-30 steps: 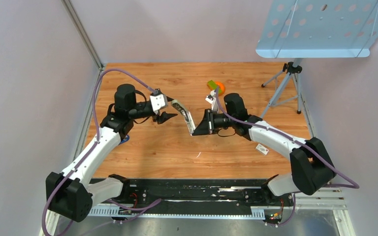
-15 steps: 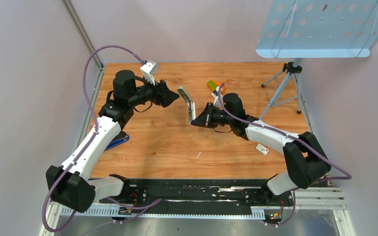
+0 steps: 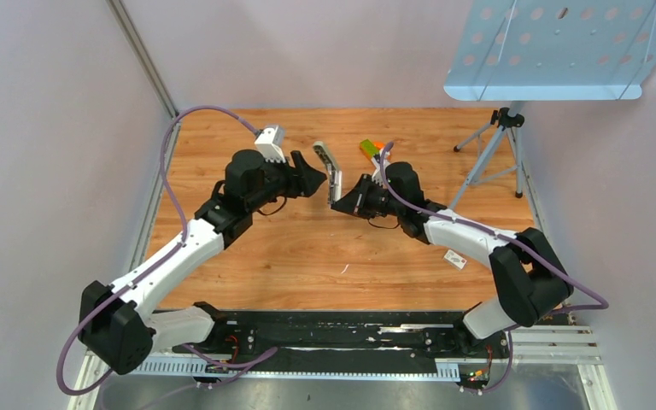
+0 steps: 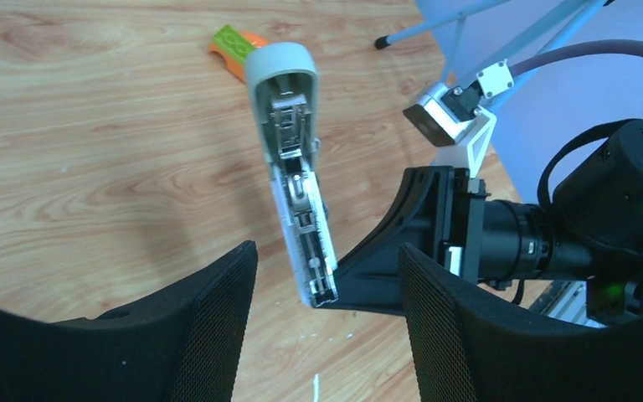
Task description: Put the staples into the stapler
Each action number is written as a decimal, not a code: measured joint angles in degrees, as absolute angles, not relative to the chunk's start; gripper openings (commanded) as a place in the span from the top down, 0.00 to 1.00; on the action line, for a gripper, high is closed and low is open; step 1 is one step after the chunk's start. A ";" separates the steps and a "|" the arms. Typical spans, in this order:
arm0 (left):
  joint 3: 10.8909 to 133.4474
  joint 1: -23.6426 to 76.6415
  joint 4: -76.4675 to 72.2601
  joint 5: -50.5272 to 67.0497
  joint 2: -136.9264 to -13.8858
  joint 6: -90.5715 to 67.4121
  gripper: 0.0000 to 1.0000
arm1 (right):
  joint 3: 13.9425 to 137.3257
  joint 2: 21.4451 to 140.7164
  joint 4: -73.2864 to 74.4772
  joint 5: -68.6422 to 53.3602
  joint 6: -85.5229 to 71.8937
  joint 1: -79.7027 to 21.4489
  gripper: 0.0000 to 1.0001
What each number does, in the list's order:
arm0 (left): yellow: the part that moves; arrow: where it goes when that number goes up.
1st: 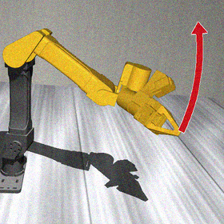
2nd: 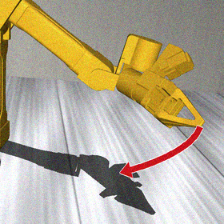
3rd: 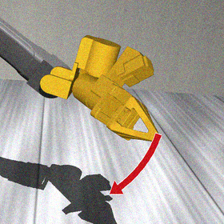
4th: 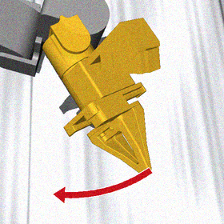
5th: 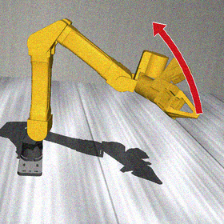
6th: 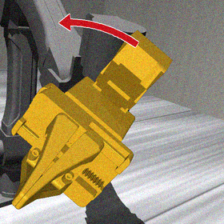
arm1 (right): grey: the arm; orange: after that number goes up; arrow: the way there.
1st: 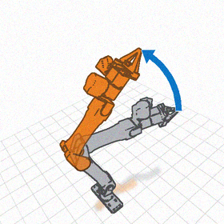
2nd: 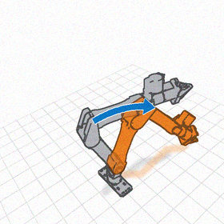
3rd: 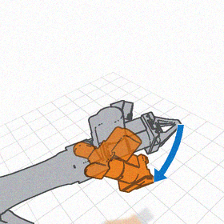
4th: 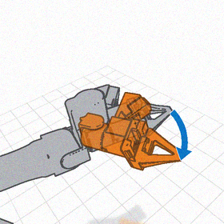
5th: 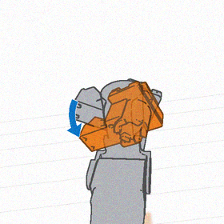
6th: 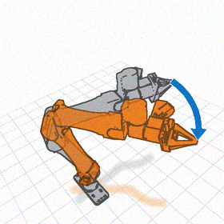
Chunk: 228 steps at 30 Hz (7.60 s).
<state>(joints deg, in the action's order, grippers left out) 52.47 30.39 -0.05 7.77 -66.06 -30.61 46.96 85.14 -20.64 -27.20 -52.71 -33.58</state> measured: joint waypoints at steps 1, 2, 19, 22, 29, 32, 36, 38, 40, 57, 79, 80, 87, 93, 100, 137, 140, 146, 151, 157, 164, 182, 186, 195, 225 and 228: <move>52.47 31.16 -0.69 6.98 -66.41 -31.11 0.34 | 46.96 85.01 -20.64 -26.92 -52.75 -33.71 1.00; 52.47 32.05 -1.54 6.17 -67.05 -31.81 0.33 | 46.96 84.84 -20.64 -26.72 -52.75 -33.80 1.00; 53.06 37.74 -8.75 -1.15 -78.70 -36.86 0.53 | 46.09 80.16 -20.84 -24.97 -52.71 -34.48 1.00; 53.76 37.76 -9.87 -1.15 -79.88 -37.28 0.55 | 45.71 80.07 -20.82 -24.82 -52.64 -34.48 1.00; 54.83 37.74 -10.98 -1.41 -81.69 -38.15 0.80 | 45.01 80.07 -20.71 -24.45 -52.36 -34.48 1.00; 55.42 37.76 -11.33 -1.28 -82.63 -38.35 0.90 | 45.01 80.09 -20.49 -23.66 -51.92 -34.46 0.95; 55.51 37.91 -11.66 -1.28 -83.50 -38.59 1.00 | 45.01 80.09 -19.62 -22.70 -51.35 -34.46 0.73; 55.57 37.98 -11.70 -1.34 -84.14 -38.48 1.00 | 44.99 80.05 -18.92 -22.50 -50.57 -34.48 0.59; 55.68 37.95 -11.62 -1.74 -85.12 -38.28 1.00 | 44.58 79.57 -18.22 -22.31 -49.93 -34.48 0.50; 62.17 38.81 -5.87 -18.72 -102.32 -40.95 1.00 | 37.47 49.12 6.52 -5.13 -41.89 -34.37 0.00; 74.78 39.53 -4.12 -25.65 -118.19 -42.83 0.57 | 33.71 38.13 17.06 6.79 -37.89 -34.37 0.01; 75.02 39.53 -3.86 -25.67 -118.28 -42.68 0.52 | 33.87 38.09 17.26 6.90 -37.80 -34.37 0.01; 75.66 39.51 -0.19 -23.31 -117.01 -41.78 0.30 | 33.98 37.71 17.72 7.79 -37.56 -34.37 0.01; 75.64 39.40 8.01 -23.64 -107.90 -42.57 0.23 | 33.98 37.71 17.63 8.12 -37.41 -34.35 0.01; 73.01 34.92 17.45 -24.67 -94.30 -49.76 0.20 | 33.98 37.69 17.52 7.90 -37.43 -34.37 0.02; 45.69 -7.05 50.41 -29.47 -69.67 -82.08 0.31 | 33.76 36.84 14.94 6.04 -36.38 -34.37 0.03; 45.89 -7.07 49.52 -28.51 -71.92 -80.58 0.31 | 33.76 36.56 14.94 6.04 -36.34 -34.37 0.03; 47.33 -7.35 47.77 -27.24 -75.11 -78.83 0.31 | 33.78 36.93 14.94 6.02 -36.29 -34.37 0.03; 48.18 -7.38 47.24 -26.48 -77.54 -78.37 0.28 | 33.78 37.15 14.94 6.02 -36.07 -34.37 0.03; 48.42 -7.40 46.39 -25.41 -78.74 -77.45 0.45 | 33.78 37.15 14.94 6.02 -35.94 -34.37 0.03; 48.45 -7.40 46.44 -24.23 -78.76 -75.83 0.65 | 33.78 37.15 14.94 6.02 -35.94 -34.37 0.03; 48.64 -7.35 42.09 -10.20 -75.24 -62.41 1.00 | 32.42 38.57 12.10 3.53 -37.15 -34.37 0.06; 46.15 -6.81 35.88 -4.91 -70.04 -58.22 1.00 | 32.36 41.25 9.82 0.51 -37.95 -34.35 0.11; 38.65 -4.21 26.30 5.48 -62.85 -53.34 1.00 | 33.56 54.50 2.66 -5.21 -40.95 -37.43 0.21; 26.22 -2.07 13.78 19.81 -60.10 -56.58 1.00 | 70.13 113.10 -12.51 -15.70 -41.93 -54.06 0.50; 26.22 -2.07 13.78 19.99 -60.10 -56.38 1.00 | 71.16 115.20 -12.69 -16.73 -41.82 -54.35 0.53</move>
<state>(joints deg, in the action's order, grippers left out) 26.22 -2.07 13.78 19.99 -60.10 -56.38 71.16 115.20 -12.69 -16.73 -41.82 -54.35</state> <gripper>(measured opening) 0.338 0.500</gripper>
